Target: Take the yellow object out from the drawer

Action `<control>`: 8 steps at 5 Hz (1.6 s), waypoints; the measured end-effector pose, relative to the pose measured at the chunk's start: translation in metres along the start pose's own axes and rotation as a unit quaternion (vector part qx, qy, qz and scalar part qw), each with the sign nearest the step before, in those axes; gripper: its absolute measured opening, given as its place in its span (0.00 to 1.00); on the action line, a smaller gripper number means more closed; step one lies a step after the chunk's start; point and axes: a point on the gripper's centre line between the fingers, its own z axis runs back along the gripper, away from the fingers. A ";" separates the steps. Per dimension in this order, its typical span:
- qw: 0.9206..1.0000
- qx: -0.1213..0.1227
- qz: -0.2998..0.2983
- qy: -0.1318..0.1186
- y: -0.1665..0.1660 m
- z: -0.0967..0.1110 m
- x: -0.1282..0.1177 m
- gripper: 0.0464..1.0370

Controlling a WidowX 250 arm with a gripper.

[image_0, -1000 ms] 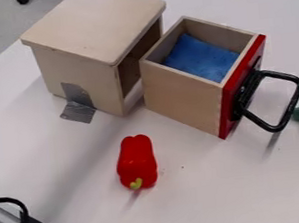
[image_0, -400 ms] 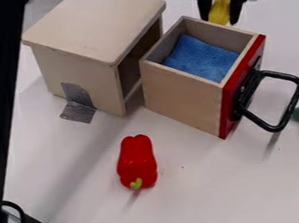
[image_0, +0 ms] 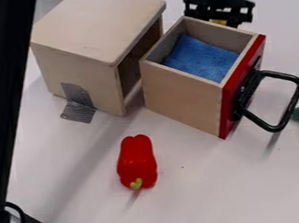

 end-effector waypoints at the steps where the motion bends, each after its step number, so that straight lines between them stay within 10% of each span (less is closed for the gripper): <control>1: 1.000 -0.004 0.000 -0.003 -0.001 -0.003 -0.001 0.64; 2: 1.000 -0.011 -0.002 -0.002 -0.003 -0.004 -0.002 0.92; 6: 0.997 0.002 -0.021 -0.069 0.000 0.095 0.002 0.96; 8: 0.998 -0.010 -0.057 -0.034 -0.011 0.105 -0.015 0.96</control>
